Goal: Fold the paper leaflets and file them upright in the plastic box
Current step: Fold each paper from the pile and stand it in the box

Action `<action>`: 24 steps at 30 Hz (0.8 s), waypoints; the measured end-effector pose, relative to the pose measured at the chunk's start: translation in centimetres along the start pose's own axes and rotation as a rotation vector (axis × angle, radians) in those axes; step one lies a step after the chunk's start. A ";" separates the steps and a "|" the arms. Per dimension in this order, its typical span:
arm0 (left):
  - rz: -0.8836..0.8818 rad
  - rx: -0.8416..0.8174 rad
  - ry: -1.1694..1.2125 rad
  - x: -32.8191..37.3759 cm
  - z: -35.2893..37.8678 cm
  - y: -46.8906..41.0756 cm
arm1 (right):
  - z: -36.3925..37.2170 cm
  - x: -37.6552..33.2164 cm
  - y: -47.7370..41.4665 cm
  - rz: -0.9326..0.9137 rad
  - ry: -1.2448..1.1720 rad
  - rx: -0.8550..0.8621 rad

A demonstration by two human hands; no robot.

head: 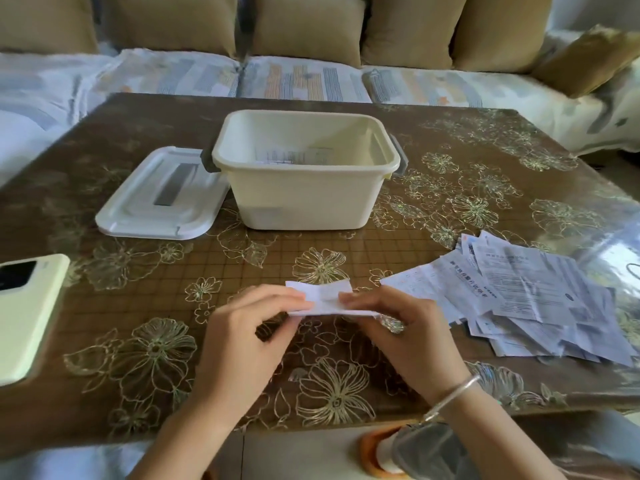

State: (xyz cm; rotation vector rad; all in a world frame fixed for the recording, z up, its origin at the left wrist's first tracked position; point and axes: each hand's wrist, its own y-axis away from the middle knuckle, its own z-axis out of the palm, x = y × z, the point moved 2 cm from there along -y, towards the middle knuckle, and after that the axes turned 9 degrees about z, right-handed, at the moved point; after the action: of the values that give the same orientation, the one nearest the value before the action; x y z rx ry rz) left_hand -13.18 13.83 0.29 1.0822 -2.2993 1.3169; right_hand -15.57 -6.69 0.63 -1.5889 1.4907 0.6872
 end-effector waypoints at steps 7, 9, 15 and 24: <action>0.040 -0.119 -0.186 -0.6 0.7 2.3 | 0.5 1.1 1.3 -0.115 0.335 0.018; 0.026 -0.116 -0.239 -0.5 0.8 2.3 | 0.6 1.0 1.5 -0.114 0.372 0.022; -0.093 -0.049 -0.263 -0.6 0.9 1.9 | 1.2 0.7 1.2 -0.003 0.419 0.150; -0.154 -0.058 -0.382 -0.1 1.3 1.9 | 2.1 0.6 0.8 0.091 0.539 0.221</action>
State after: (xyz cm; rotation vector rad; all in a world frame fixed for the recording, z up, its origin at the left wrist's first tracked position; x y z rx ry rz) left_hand -14.28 13.39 -1.64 1.5698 -2.4325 1.0508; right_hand -16.01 -5.20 -1.06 -1.6124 1.9583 0.1270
